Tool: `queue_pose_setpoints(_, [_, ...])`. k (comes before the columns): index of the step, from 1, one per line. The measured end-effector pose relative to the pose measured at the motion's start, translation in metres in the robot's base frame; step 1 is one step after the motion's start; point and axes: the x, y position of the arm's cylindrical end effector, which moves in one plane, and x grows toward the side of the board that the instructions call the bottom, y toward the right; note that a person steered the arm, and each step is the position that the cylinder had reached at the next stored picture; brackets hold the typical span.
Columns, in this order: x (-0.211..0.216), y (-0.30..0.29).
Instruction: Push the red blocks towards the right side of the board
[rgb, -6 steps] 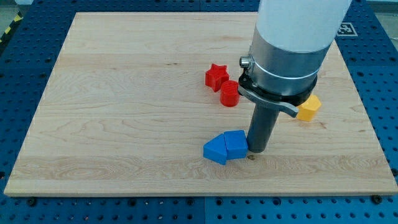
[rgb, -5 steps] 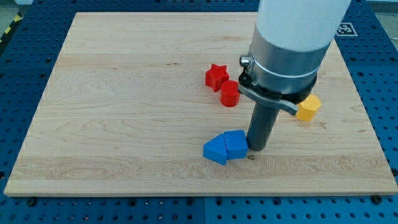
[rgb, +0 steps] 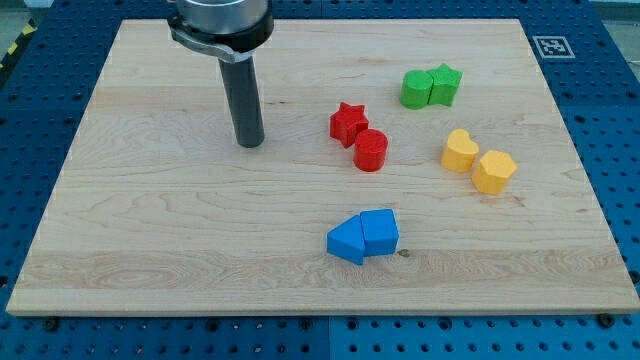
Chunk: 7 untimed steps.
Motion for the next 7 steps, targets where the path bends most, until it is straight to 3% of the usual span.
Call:
queue_pose_setpoints(1, [0.000, 0.000])
queue_pose_setpoints(3, [-0.063, -0.031])
queue_pose_setpoints(4, [-0.062, 0.015])
queue_pose_setpoints(5, [-0.062, 0.026])
queue_pose_setpoints(7, [-0.072, -0.006])
